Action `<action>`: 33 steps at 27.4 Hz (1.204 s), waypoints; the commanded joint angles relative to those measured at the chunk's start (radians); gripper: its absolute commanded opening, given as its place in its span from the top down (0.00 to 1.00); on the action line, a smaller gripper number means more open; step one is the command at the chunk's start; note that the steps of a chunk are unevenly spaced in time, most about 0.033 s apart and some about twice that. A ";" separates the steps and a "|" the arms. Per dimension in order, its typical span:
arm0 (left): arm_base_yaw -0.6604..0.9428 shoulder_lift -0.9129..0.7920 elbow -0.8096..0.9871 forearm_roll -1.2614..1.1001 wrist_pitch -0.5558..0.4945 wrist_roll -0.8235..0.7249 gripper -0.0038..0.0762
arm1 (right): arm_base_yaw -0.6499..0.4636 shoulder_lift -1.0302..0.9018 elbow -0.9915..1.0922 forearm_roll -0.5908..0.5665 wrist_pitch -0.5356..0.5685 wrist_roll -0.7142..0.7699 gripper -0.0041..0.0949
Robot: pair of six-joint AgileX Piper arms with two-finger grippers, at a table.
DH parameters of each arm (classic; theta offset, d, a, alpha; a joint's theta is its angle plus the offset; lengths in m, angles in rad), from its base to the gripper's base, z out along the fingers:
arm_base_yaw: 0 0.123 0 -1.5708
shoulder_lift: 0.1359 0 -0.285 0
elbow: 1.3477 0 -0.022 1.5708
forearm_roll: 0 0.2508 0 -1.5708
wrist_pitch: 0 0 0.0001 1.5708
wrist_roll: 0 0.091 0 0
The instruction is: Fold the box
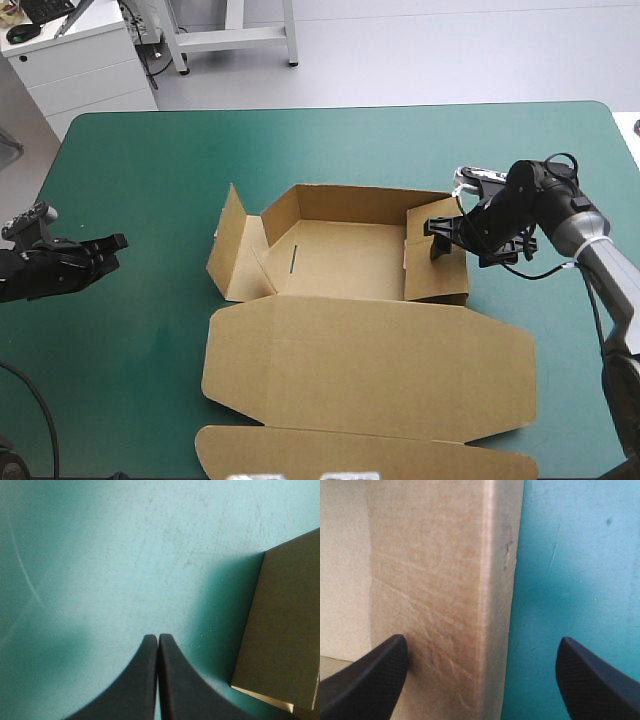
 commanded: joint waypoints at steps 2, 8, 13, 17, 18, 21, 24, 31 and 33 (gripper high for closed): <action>0.003 -0.031 -0.023 -0.044 -0.020 -0.010 0.96 | -0.003 -0.001 -0.022 0.006 0.003 0.014 0.22; 0.003 -0.031 -0.023 -0.046 -0.017 -0.012 0.96 | -0.003 0.010 -0.027 0.012 0.046 -0.001 0.96; 0.003 -0.031 -0.023 -0.062 -0.006 -0.018 0.96 | -0.003 0.000 -0.045 0.017 0.093 -0.016 0.96; 0.003 -0.031 -0.023 -0.058 -0.017 -0.018 0.96 | -0.003 -0.048 -0.071 0.015 0.096 -0.044 0.96; 0.003 -0.031 -0.023 -0.058 -0.020 -0.017 0.96 | -0.003 -0.063 -0.076 0.015 0.096 -0.056 0.96; 0.003 -0.031 -0.023 -0.054 -0.022 -0.017 0.96 | -0.003 -0.130 -0.096 0.021 0.096 -0.122 0.96; 0.003 -0.031 -0.023 -0.036 -0.022 -0.013 0.96 | -0.003 -0.192 -0.123 0.027 0.119 -0.225 0.96; 0.003 -0.031 -0.023 -0.031 -0.015 -0.005 0.96 | -0.005 -0.301 -0.155 0.079 0.113 -0.238 0.96; 0.003 -0.031 -0.023 -0.031 0.006 0.002 0.95 | -0.005 -0.313 -0.155 0.107 0.099 -0.238 0.96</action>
